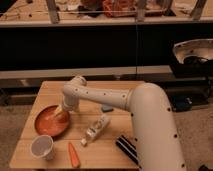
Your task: Pick up the ceramic bowl
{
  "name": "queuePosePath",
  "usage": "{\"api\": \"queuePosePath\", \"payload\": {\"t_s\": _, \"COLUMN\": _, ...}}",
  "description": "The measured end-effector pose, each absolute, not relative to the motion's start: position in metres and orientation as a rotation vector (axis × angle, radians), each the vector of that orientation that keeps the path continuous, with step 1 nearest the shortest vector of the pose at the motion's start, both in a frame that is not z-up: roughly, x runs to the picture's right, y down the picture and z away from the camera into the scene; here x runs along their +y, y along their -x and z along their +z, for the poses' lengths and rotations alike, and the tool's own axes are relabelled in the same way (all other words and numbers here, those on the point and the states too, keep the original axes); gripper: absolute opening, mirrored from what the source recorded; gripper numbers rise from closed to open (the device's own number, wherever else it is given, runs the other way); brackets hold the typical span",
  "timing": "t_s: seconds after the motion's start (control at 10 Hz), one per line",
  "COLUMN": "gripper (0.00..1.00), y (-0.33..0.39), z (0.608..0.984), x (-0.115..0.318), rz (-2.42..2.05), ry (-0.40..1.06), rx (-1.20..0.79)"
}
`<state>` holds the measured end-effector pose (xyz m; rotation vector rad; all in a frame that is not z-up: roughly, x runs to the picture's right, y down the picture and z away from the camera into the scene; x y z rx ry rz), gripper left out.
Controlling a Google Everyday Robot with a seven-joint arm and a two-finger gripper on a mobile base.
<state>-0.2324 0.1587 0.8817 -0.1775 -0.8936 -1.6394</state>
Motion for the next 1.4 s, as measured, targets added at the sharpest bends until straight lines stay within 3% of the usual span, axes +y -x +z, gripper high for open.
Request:
{"api": "queuePosePath", "payload": {"t_s": 0.1, "gripper": 0.71, "y": 0.232, "z": 0.882, "x": 0.159, "rz": -1.639, "ry": 0.178, "rx": -0.894}}
{"api": "queuePosePath", "payload": {"t_s": 0.6, "gripper": 0.18, "y": 0.231, "z": 0.881, "x": 0.159, "rz": -1.641, "ry": 0.179, "rx": -0.894}}
{"api": "queuePosePath", "payload": {"t_s": 0.8, "gripper": 0.02, "y": 0.233, "z": 0.879, "x": 0.16, "rz": -1.666, "ry": 0.17, "rx": -0.883}}
{"api": "queuePosePath", "payload": {"t_s": 1.4, "gripper": 0.0, "y": 0.226, "z": 0.851, "x": 0.13, "rz": -1.696, "ry": 0.151, "rx": -0.861}}
